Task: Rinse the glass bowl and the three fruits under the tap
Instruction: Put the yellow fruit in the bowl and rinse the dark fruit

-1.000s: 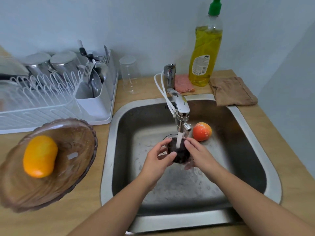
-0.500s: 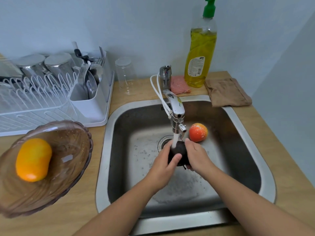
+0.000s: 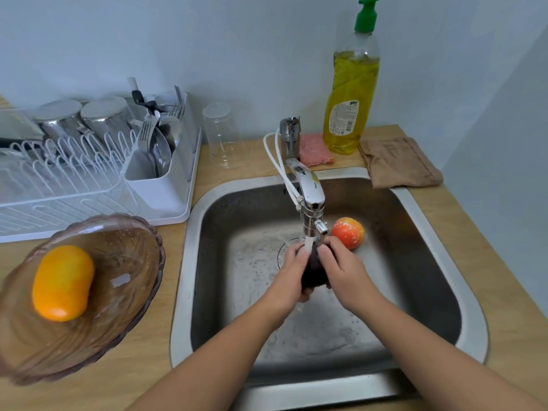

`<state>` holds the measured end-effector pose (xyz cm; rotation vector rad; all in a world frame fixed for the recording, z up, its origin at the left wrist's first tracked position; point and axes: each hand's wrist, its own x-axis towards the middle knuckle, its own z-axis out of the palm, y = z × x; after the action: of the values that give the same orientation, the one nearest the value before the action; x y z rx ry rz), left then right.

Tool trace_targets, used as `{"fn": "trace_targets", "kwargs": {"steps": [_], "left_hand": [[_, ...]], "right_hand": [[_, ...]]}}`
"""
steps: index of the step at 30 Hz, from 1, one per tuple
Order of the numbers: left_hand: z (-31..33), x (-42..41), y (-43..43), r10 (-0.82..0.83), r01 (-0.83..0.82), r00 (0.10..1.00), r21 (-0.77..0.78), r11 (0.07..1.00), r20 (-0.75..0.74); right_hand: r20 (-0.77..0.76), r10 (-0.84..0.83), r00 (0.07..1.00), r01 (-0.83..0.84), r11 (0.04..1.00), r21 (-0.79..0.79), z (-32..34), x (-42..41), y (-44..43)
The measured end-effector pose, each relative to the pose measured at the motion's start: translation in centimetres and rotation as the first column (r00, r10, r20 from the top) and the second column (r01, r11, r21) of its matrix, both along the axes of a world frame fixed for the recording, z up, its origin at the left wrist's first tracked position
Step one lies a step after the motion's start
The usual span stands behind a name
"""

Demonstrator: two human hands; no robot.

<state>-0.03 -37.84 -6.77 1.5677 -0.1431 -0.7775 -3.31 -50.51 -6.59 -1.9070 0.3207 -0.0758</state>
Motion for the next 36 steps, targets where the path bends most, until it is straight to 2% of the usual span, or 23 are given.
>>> {"fn": "trace_targets", "kwargs": {"steps": [1, 3, 5, 7, 10, 11, 13, 15, 16, 18, 19, 20, 21, 22, 23, 24, 25, 27, 28, 30, 32, 35, 36], "left_hand": [[0.0, 0.2, -0.1, -0.004, 0.004, 1.0, 0.037, 0.999, -0.014], [0.0, -0.1, -0.3, -0.018, 0.01, 0.995, 0.081, 0.997, 0.099], [-0.4, -0.4, -0.3, -0.044, 0.02, 0.962, 0.088, 0.996, 0.271], [-0.6, -0.7, 0.0, -0.083, 0.007, 0.9, 0.176, 0.984, 0.428], [-0.8, -0.7, 0.1, -0.127, 0.003, 0.837, 0.228, 0.974, 0.532], [-0.9, -0.6, 0.0, -0.094, 0.009, 0.873, 0.176, 0.984, 0.479], [-0.1, -0.3, -0.6, 0.066, -0.075, 0.978, 0.037, 0.997, 0.199], [0.5, 0.1, -1.2, 0.128, -0.125, 0.99, 0.049, 0.991, -0.052], [0.6, 0.2, -1.3, 0.113, -0.107, 0.987, 0.056, 0.993, -0.118], [0.9, -0.1, -1.2, 0.1, -0.097, 0.993, 0.049, 0.994, -0.061], [0.8, -0.5, -1.0, 0.074, -0.078, 0.995, 0.065, 0.995, 0.062], [0.6, -0.8, -0.6, 0.002, -0.033, 0.968, 0.119, 0.992, 0.25], [0.0, -1.0, -0.1, -0.094, 0.014, 0.903, 0.19, 0.982, 0.419], [-0.5, -1.2, 0.5, -0.173, 0.048, 0.831, 0.242, 0.969, 0.528], [-1.0, -1.2, 0.7, -0.198, 0.065, 0.799, 0.247, 0.967, 0.567], [-1.2, -1.3, 0.9, -0.189, 0.072, 0.809, 0.225, 0.972, 0.557], [-1.2, -1.3, 0.9, -0.135, 0.055, 0.853, 0.171, 0.984, 0.504], [-0.1, -1.1, 0.4, 0.024, -0.029, 0.972, 0.019, 0.999, 0.234], [0.4, -0.9, 0.0, 0.065, -0.065, 0.994, -0.008, 0.998, 0.087], [1.1, -0.5, -0.3, 0.072, -0.071, 0.996, 0.033, 0.997, -0.051], [1.5, -0.6, -0.3, 0.056, -0.056, 0.998, 0.017, 0.998, -0.017], [1.8, -1.7, 0.3, 0.004, 0.002, 0.983, -0.028, 1.0, 0.184], [1.6, -2.1, 0.4, -0.011, 0.016, 0.974, -0.02, 1.0, 0.226]], "right_hand": [[0.066, 0.045, 0.997, -0.041, 0.997, -0.062, -0.3, -0.3, -0.1], [0.066, 0.075, 0.995, -0.07, 0.995, -0.076, -0.5, -0.3, -0.2], [-0.001, 0.053, 0.999, -0.053, 0.998, -0.045, -0.2, 0.2, -0.2], [-0.102, 0.021, 0.995, -0.022, 1.0, -0.005, 0.4, 0.7, -0.1], [-0.183, -0.042, 0.982, 0.058, 0.995, 0.085, 1.1, 1.1, 0.2], [-0.125, -0.076, 0.989, 0.084, 0.994, 0.067, 1.1, 1.0, 0.4], [0.079, -0.069, 0.995, 0.075, 0.994, -0.079, 0.4, 0.4, 0.5], [0.165, 0.044, 0.985, 0.003, 0.962, -0.274, -0.4, -0.4, 0.3], [0.17, 0.098, 0.981, -0.033, 0.937, -0.346, -0.9, -0.6, 0.1], [0.175, 0.132, 0.976, -0.057, 0.924, -0.378, -1.2, -0.9, -0.1], [0.174, 0.1, 0.98, -0.039, 0.947, -0.32, -1.0, -0.9, 0.0], [0.141, 0.022, 0.99, 0.006, 0.981, -0.193, -0.7, -0.7, 0.1], [0.067, -0.057, 0.996, 0.06, 0.997, -0.042, -0.4, -0.3, 0.3], [-0.049, -0.107, 0.993, 0.112, 0.988, 0.106, -0.3, 0.0, 0.5], [-0.156, -0.113, 0.981, 0.143, 0.97, 0.199, -0.4, 0.2, 0.5], [-0.21, -0.091, 0.973, 0.142, 0.961, 0.238, -0.1, 0.2, 0.6], [-0.183, -0.086, 0.979, 0.125, 0.969, 0.215, -0.1, 0.1, 0.8], [0.03, -0.055, 0.998, 0.054, 0.998, 0.02, 0.0, -0.5, 1.1], [0.139, 0.008, 0.99, 0.005, 0.996, -0.092, -0.2, -0.7, 1.0], [0.233, 0.121, 0.965, -0.073, 0.976, -0.204, -0.5, -0.9, 0.7], [0.242, 0.121, 0.963, -0.091, 0.987, -0.129, -1.0, -1.0, 0.5], [0.098, -0.027, 0.995, 0.002, 0.969, 0.246, -0.6, -0.6, 0.9], [0.031, -0.03, 0.999, 0.019, 0.956, 0.293, -0.4, -0.5, 0.9]]}}
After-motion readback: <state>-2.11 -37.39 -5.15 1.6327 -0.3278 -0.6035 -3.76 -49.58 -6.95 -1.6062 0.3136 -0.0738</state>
